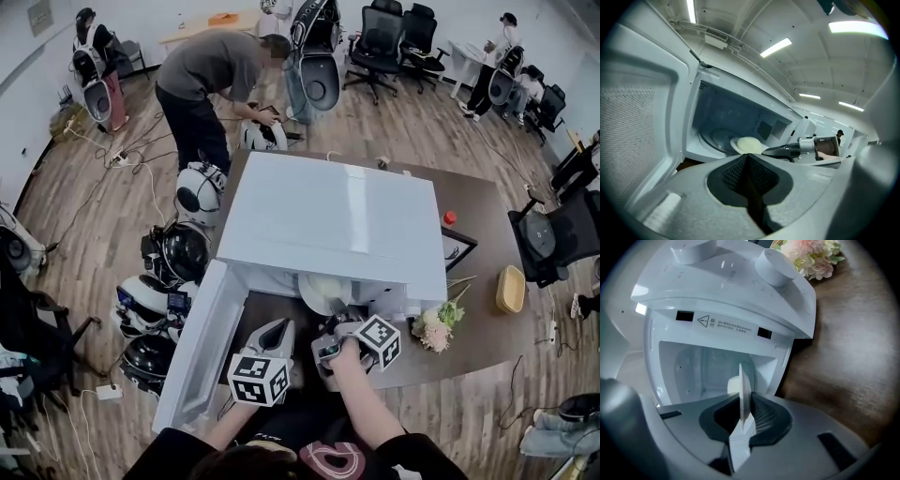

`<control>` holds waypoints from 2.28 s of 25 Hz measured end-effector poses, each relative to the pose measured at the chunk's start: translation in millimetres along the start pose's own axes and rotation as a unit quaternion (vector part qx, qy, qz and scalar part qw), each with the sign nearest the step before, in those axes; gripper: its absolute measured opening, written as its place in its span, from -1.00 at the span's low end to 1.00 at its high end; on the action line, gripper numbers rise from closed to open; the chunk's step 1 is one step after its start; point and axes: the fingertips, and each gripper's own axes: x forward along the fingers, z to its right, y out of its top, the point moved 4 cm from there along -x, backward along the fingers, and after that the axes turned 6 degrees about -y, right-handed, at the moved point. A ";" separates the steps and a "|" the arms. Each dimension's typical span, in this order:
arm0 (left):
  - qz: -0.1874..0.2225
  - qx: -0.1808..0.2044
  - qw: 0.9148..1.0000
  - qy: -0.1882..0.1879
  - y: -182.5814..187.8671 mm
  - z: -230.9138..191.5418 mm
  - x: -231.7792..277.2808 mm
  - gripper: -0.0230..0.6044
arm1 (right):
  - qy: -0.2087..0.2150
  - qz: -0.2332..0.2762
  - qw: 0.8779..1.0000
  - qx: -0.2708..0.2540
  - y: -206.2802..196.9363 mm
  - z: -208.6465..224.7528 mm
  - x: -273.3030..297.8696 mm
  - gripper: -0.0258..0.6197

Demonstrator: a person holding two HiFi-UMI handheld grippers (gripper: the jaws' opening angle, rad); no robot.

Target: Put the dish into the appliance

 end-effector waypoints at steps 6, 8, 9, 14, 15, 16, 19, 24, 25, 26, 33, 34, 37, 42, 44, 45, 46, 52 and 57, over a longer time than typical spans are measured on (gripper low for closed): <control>-0.010 -0.004 1.000 -0.005 -0.1 -4.4 1.7 -0.90 | -0.008 0.004 1.000 -0.027 -1.9 -2.7 15.2 -0.78; -0.014 -0.006 1.000 -0.003 -1.5 -6.7 1.4 -0.90 | -0.012 0.002 0.999 -0.035 -2.4 -2.8 20.0 -0.78; -0.015 -0.005 1.000 -0.002 -1.7 -7.5 1.0 -0.90 | -0.012 0.001 0.999 -0.038 -2.1 -3.4 22.1 -0.79; -0.018 0.001 1.000 -0.006 0.4 -9.9 -0.3 -0.90 | -0.018 0.004 0.998 -0.063 -0.1 -10.0 32.0 -0.79; -0.018 0.001 1.000 -0.007 1.4 -10.7 -0.4 -0.90 | -0.018 0.005 0.998 -0.066 -0.1 -11.7 34.2 -0.79; -0.018 0.001 1.000 -0.007 2.6 -11.7 -0.5 -0.90 | -0.018 0.005 0.998 -0.066 0.0 -13.1 36.4 -0.79; -0.018 0.006 1.000 -0.005 6.1 -13.7 -2.5 -0.90 | -0.018 0.006 0.998 -0.068 1.1 -16.4 42.9 -0.79; -0.016 0.011 1.000 0.003 10.7 -20.9 -13.9 -0.90 | -0.021 0.011 0.998 -0.064 0.7 -19.9 51.5 -0.79; -0.016 0.008 1.000 0.008 10.4 -23.5 -16.0 -0.90 | -0.022 0.010 0.998 -0.065 -0.5 -20.5 53.5 -0.79; -0.016 0.005 1.000 0.012 9.9 -25.5 -17.8 -0.90 | -0.023 0.009 0.997 -0.070 -1.5 -21.4 55.4 -0.79; -0.014 0.003 1.000 0.017 12.9 -29.3 -27.2 -0.90 | -0.027 0.017 0.987 -0.160 -1.2 -34.9 66.2 -0.78; -0.014 0.003 1.000 0.019 12.5 -29.8 -27.3 -0.90 | -0.025 0.018 0.986 -0.165 -0.8 -36.5 67.6 -0.78; -0.028 0.004 0.999 0.016 8.1 -28.8 -25.8 -0.90 | -0.034 0.017 0.975 -0.219 0.0 -39.3 71.4 -0.76; -0.052 0.005 0.999 0.001 4.6 -26.9 -21.3 -0.90 | -0.041 -0.006 0.953 -0.300 -2.7 -40.7 75.0 -0.50; -0.052 0.003 0.999 0.000 4.6 -26.7 -20.7 -0.90 | -0.032 -0.012 0.944 -0.328 -4.5 -43.4 75.4 -0.43; -0.052 0.003 0.999 0.000 4.8 -26.2 -20.6 -0.90 | -0.027 -0.016 0.939 -0.342 -5.7 -45.1 75.5 -0.36; -0.052 0.004 0.999 -0.001 5.1 -25.6 -20.4 -0.90 | -0.022 -0.019 0.935 -0.354 -7.0 -46.8 75.5 -0.26; -0.051 0.009 0.999 0.002 4.9 -23.1 -20.0 -0.90 | -0.036 -0.034 0.886 -0.460 -14.2 -49.0 75.3 0.08; -0.049 0.013 0.999 0.009 4.7 -22.9 -19.3 -0.90 | -0.069 -0.051 0.816 -0.572 -26.6 -43.2 77.0 0.31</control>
